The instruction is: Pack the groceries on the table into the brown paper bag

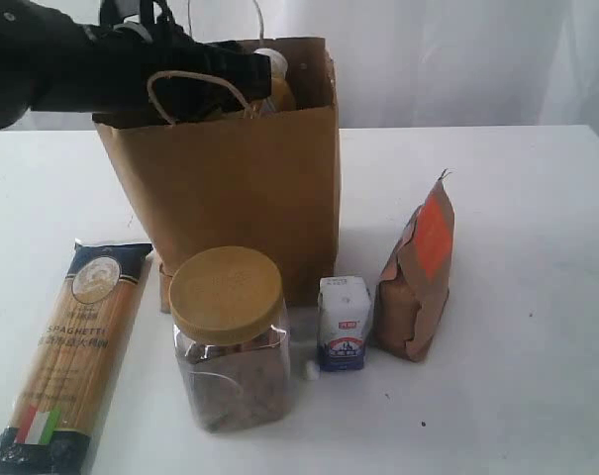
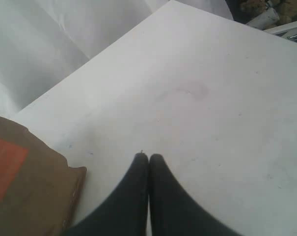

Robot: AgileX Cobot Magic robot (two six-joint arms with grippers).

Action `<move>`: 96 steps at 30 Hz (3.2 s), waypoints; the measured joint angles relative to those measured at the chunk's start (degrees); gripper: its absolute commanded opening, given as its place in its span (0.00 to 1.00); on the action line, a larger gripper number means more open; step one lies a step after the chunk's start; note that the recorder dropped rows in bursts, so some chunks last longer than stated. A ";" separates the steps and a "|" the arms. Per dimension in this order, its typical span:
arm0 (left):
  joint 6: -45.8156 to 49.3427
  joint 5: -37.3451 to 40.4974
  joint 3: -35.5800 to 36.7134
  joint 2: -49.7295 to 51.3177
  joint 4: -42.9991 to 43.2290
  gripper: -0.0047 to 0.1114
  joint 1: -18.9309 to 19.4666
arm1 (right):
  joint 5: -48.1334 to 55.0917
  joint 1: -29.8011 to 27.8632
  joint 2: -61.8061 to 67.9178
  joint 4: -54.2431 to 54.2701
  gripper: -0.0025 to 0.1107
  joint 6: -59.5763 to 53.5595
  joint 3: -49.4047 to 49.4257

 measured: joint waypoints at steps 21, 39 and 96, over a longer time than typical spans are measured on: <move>1.66 8.40 -5.73 5.43 0.92 0.54 -0.10 | 0.00 0.00 0.00 0.18 0.02 0.15 0.00; 1.83 0.45 -6.59 4.83 -0.07 0.60 -0.10 | 0.00 0.00 0.00 0.18 0.02 0.37 0.00; -13.61 10.96 5.61 -21.61 25.17 0.04 29.20 | -3.10 0.00 0.00 0.28 0.02 0.48 0.17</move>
